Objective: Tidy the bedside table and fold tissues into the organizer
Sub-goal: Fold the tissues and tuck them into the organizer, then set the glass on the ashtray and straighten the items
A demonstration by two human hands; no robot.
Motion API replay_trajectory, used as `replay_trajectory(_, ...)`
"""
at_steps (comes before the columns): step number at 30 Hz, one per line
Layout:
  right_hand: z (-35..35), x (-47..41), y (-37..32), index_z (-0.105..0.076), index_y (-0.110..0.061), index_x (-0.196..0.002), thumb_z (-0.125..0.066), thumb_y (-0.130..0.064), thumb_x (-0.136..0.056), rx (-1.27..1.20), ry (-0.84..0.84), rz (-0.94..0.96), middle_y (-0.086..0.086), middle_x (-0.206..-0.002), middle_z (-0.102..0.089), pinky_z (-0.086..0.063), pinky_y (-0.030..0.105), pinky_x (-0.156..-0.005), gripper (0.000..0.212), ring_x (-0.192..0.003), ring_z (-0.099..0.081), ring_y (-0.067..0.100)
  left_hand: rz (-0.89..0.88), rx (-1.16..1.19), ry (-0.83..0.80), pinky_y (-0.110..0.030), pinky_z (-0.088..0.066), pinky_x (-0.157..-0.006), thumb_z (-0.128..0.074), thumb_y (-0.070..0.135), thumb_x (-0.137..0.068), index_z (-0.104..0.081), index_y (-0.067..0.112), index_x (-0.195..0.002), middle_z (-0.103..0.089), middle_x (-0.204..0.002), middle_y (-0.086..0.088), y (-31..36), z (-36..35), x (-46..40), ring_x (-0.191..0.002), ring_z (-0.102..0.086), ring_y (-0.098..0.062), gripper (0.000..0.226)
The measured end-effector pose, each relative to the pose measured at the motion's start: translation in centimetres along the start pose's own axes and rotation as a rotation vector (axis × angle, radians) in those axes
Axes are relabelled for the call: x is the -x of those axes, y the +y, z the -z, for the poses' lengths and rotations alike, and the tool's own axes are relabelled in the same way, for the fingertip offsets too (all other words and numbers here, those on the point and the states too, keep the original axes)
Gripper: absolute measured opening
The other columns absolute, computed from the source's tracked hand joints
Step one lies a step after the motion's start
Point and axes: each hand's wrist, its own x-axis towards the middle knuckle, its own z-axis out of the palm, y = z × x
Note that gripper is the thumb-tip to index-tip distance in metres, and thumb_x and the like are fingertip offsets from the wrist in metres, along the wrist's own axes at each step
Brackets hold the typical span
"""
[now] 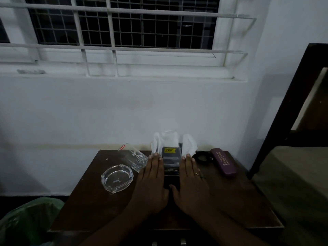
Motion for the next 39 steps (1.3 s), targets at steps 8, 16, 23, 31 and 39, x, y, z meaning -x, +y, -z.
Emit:
replay_trajectory(8,-1.4,-3.3,1.0,0.011,-0.01,-0.152,-0.044,-0.05,-0.086,0.014,0.002,0.007,0.011,-0.162,0.011,-0.017,0.042,-0.121,0.095,-0.151,0.004,0.029,0.023,0.028,-0.051,-0.039,0.003,-0.119,-0.029,0.047,-0.078,0.008,0.011,-0.153,0.023,-0.157,-0.006,-1.5,-1.1,-3.5,-0.147,0.021,-0.023,0.091)
replay_trajectory(16,-2.2,-4.5,1.7,0.016,-0.015,-0.151,-0.045,-0.053,-0.087,0.022,-0.01,-0.002,0.007,-0.162,0.016,-0.018,0.041,-0.121,0.097,-0.151,0.005,0.027,0.016,0.033,-0.048,-0.04,0.004,-0.119,-0.038,0.044,-0.082,0.006,0.011,-0.153,0.015,-0.162,-0.01,-1.7,-0.9,-4.3,-0.149,0.016,-0.025,0.089)
replay_trajectory(23,0.9,-5.2,-0.4,-0.041,-0.018,-0.139,-0.053,-0.049,-0.086,-0.19,0.339,0.018,0.005,-0.139,-0.047,-0.051,0.035,-0.091,0.063,-0.121,-0.051,0.022,0.082,0.124,-0.047,-0.043,-0.01,-0.119,-0.052,0.059,-0.084,-0.004,0.012,-0.154,-0.004,-0.164,-0.009,-4.8,4.0,-5.4,-0.15,-0.002,-0.025,0.097)
replay_trajectory(31,1.9,-11.0,-8.3,-0.041,-0.025,-0.132,-0.067,-0.045,-0.082,-0.648,-0.014,0.261,-0.004,-0.127,-0.049,-0.048,0.031,-0.09,0.06,-0.112,-0.052,0.011,0.197,0.269,-0.399,-0.039,-0.026,-0.118,-0.079,0.073,-0.042,-0.038,0.038,-0.14,-0.022,-0.159,0.004,-13.2,7.1,-1.2,-0.145,-0.02,-0.018,0.113)
replay_trajectory(39,-0.9,-18.4,-14.0,-0.046,-0.013,-0.124,-0.069,-0.06,-0.063,-0.321,-0.418,-0.054,0.009,-0.124,-0.058,-0.044,0.033,-0.075,0.08,-0.11,-0.059,0.027,0.327,0.368,-0.422,-0.042,-0.029,-0.117,-0.089,0.055,-0.048,-0.003,0.013,-0.153,-0.016,-0.161,-0.007,-15.6,5.7,1.0,-0.146,-0.024,-0.023,0.143)
